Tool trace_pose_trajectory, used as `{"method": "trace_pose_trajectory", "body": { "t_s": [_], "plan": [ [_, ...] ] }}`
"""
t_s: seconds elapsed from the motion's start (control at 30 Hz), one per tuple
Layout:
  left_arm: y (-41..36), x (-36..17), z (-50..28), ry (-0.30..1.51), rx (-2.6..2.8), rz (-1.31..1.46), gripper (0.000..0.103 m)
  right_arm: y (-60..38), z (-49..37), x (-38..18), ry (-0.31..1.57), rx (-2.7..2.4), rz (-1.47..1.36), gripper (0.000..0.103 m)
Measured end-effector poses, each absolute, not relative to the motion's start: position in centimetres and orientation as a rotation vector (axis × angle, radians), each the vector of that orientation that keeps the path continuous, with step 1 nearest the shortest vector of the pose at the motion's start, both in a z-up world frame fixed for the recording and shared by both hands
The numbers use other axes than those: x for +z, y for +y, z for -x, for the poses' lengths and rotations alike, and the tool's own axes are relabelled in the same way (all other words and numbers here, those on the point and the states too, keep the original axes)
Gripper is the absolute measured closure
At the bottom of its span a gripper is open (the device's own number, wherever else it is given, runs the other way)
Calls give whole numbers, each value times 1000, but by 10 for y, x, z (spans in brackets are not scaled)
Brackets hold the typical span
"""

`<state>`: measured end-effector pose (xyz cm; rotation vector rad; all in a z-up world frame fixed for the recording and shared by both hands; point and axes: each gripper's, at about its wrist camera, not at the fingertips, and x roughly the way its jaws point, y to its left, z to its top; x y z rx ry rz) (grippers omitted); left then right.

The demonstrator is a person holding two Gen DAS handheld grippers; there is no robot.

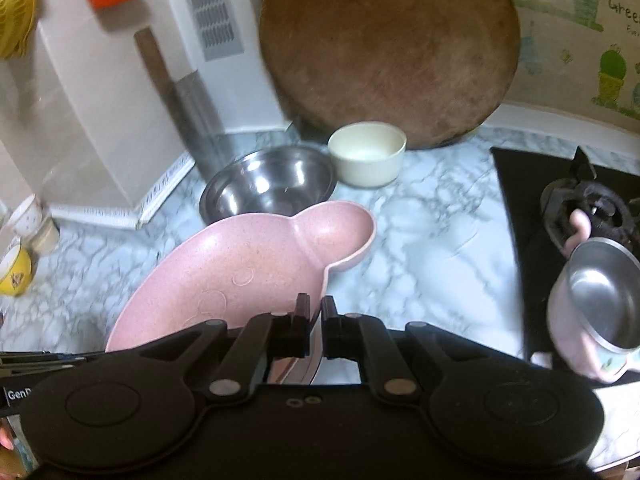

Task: Organize plates and bowls
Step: 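Lift the pink plate and lower it onto the stacked white plates, then open both grippers and withdraw from the pink bear-shaped plate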

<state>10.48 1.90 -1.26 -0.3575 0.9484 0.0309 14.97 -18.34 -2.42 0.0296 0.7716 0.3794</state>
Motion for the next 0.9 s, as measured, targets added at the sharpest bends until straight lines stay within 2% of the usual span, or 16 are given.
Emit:
{"method": "trace_pose_trajectory", "body": {
  "t_s": [0.37, 0.9],
  "plan": [
    [25, -40, -114, 969, 39, 354, 91, -167, -152, -57, 783, 345, -2, 96],
    [39, -66, -135, 1007, 57, 353, 90, -158, -168, -69, 795, 349, -11, 95]
  ]
}}
